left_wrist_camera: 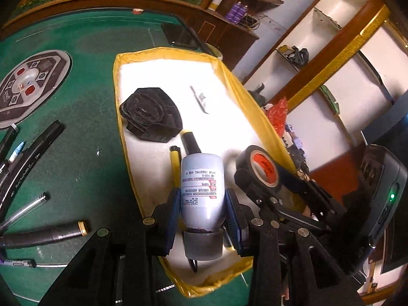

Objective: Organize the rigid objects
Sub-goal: 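Carry the tape roll and white bottle over the tray with both tools, then open both tools to drop the tape roll and bottle into the tray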

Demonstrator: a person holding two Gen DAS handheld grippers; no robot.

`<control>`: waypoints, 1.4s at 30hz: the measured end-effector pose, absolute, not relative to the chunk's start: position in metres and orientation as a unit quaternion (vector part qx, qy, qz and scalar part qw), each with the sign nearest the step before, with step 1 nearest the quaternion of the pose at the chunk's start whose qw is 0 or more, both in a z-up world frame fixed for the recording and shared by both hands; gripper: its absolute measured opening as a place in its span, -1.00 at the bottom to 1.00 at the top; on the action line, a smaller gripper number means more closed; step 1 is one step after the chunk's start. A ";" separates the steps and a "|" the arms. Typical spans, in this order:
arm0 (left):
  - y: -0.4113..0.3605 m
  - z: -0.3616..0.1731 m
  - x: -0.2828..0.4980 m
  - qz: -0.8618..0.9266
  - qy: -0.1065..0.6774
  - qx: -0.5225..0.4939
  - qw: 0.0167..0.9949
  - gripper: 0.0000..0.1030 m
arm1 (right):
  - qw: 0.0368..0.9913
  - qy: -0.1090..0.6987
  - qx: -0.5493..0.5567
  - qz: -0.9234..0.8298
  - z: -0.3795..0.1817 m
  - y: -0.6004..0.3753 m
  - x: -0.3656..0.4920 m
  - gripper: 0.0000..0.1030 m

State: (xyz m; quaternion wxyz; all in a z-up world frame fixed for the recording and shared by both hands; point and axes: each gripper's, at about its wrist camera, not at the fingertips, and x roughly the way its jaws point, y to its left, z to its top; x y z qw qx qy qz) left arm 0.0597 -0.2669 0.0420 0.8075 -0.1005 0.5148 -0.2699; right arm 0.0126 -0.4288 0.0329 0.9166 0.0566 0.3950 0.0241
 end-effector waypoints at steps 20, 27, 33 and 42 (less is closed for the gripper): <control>-0.265 0.037 0.090 -0.255 0.514 -0.108 0.812 -0.31 | 0.884 0.465 -0.005 0.042 0.031 -0.425 0.080 0.19; -0.259 0.040 0.086 -0.270 0.516 -0.127 0.803 -0.30 | 0.892 0.450 0.012 0.036 0.039 -0.429 0.070 0.21; -0.246 0.051 0.073 -0.282 0.505 -0.140 0.804 -0.30 | 0.908 0.413 0.053 0.043 0.057 -0.431 0.049 0.21; -0.208 0.070 0.040 -0.293 0.476 -0.155 0.815 -0.30 | 0.918 0.371 0.113 0.080 0.067 -0.405 0.018 0.21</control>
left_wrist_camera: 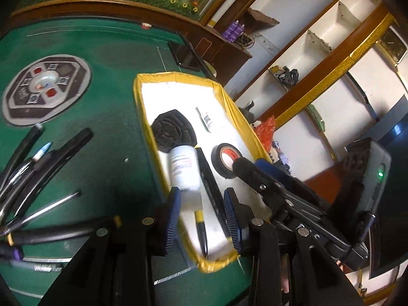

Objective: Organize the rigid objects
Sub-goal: 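Open both tools to drop the tape roll and bottle into the tray, then grasp a purple-capped black marker with the left tool while the right tool grasps a clear pen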

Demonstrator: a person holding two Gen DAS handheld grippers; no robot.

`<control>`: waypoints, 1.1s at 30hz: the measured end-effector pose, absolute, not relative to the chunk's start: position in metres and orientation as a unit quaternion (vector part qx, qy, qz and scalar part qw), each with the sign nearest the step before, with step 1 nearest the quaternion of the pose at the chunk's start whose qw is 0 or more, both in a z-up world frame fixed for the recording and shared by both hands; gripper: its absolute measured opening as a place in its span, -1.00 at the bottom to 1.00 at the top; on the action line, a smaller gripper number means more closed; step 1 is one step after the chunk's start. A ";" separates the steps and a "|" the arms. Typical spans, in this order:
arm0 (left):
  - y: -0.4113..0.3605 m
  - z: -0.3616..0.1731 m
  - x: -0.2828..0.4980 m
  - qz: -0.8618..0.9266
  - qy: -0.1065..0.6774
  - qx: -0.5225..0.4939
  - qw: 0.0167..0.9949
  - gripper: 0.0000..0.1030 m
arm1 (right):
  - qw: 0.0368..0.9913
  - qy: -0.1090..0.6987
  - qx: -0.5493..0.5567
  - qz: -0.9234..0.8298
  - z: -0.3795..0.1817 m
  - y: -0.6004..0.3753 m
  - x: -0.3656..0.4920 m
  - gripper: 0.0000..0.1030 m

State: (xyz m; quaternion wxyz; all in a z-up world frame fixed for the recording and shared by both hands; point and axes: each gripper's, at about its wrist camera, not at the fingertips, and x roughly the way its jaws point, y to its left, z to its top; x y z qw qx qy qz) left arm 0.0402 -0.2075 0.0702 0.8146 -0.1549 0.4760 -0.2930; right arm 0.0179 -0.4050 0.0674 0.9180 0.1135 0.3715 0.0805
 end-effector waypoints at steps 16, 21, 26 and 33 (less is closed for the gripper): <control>-0.027 0.071 -0.020 -0.192 0.401 -0.129 0.887 -0.29 | 0.882 0.397 0.046 0.248 0.051 -0.273 -0.013 0.22; 0.036 0.047 -0.016 -0.120 0.423 -0.126 0.889 -0.28 | 0.863 0.418 0.051 0.278 0.029 -0.252 -0.012 0.22; 0.051 0.034 0.008 -0.107 0.450 -0.121 0.878 -0.28 | 0.857 0.426 0.046 0.286 0.017 -0.244 -0.013 0.22; 0.055 0.015 0.040 -0.105 0.488 -0.134 0.856 -0.29 | 0.857 0.425 0.045 0.289 0.016 -0.244 -0.016 0.22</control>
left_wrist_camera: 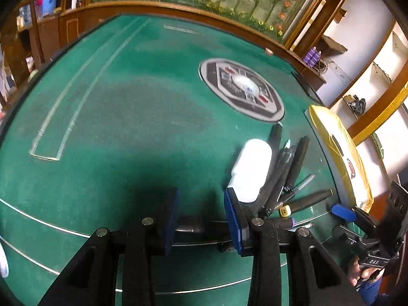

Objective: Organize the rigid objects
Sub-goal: 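Grasp a purple-capped black marker with the left tool while the right tool grasps a clear pen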

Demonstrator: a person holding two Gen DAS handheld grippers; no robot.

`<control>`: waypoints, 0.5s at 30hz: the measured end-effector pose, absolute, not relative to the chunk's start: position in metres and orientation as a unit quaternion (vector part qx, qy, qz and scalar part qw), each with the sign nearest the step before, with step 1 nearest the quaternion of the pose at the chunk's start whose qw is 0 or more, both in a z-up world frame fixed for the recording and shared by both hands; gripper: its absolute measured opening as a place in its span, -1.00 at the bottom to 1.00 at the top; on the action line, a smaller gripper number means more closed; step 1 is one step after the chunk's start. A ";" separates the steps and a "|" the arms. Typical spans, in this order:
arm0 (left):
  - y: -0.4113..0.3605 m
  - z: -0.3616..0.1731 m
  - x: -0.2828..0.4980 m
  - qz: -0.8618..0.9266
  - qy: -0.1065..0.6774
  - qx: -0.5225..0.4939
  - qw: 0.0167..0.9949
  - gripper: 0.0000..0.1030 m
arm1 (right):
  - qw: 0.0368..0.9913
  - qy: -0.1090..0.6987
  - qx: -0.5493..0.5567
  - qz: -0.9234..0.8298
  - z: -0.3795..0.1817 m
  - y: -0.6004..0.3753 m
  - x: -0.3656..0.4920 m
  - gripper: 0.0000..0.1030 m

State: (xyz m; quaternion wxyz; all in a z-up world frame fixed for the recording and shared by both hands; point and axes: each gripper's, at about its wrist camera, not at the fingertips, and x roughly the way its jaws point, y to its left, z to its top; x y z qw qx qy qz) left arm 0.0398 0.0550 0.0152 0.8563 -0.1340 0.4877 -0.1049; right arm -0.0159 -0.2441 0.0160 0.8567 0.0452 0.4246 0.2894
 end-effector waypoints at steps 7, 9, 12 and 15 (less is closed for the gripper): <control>0.039 0.016 0.004 -0.146 0.509 -0.106 0.842 -0.29 | 0.854 0.428 0.046 0.294 0.014 -0.244 -0.015 0.22; 0.033 0.017 -0.014 -0.175 0.513 -0.102 0.834 -0.29 | 0.854 0.425 0.047 0.295 0.015 -0.244 -0.014 0.22; 0.018 0.019 -0.040 -0.212 0.517 -0.081 0.825 -0.29 | 0.854 0.424 0.047 0.296 0.015 -0.243 -0.014 0.22; 0.003 0.023 -0.055 -0.222 0.509 -0.043 0.830 -0.28 | 0.854 0.424 0.044 0.298 0.015 -0.242 -0.015 0.22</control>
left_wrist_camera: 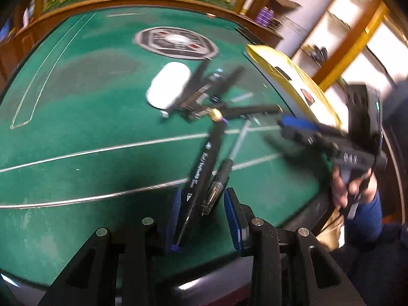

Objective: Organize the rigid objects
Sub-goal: 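Grasp a purple-capped black marker with the left tool while the right tool grasps a clear pen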

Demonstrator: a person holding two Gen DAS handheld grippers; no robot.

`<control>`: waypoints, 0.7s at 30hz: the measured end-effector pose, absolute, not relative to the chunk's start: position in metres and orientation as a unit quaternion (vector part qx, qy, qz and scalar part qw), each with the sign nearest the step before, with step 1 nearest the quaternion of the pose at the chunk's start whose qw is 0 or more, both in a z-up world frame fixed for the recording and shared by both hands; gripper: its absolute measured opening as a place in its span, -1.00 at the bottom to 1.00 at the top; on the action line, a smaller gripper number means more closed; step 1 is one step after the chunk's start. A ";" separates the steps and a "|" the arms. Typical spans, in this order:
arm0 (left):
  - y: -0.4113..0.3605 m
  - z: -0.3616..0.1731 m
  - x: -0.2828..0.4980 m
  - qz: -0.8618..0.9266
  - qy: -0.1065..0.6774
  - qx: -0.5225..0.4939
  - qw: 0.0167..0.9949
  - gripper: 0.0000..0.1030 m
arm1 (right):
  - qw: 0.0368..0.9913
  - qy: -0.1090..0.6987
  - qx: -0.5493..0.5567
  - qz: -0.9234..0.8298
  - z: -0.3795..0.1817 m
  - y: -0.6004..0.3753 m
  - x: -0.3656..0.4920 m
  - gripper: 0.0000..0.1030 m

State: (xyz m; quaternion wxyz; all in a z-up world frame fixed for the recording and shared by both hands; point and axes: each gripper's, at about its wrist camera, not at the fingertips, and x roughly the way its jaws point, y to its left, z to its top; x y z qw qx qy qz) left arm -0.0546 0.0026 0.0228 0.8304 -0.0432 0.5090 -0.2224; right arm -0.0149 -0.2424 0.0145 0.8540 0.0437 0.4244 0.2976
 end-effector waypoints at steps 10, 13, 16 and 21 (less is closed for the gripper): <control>-0.017 0.017 -0.028 -0.205 0.515 -0.025 0.832 -0.29 | 0.856 0.420 0.045 0.297 0.015 -0.244 -0.018 0.22; -0.012 0.018 -0.022 -0.166 0.506 -0.028 0.846 -0.48 | 0.857 0.419 0.041 0.298 0.015 -0.244 -0.018 0.22; 0.001 0.017 -0.024 -0.143 0.504 -0.044 0.851 -0.59 | 0.855 0.423 0.034 0.298 0.014 -0.241 -0.018 0.22; 0.032 0.013 -0.038 -0.104 0.498 -0.082 0.857 -0.70 | 0.845 0.422 0.017 0.328 0.023 -0.221 -0.016 0.22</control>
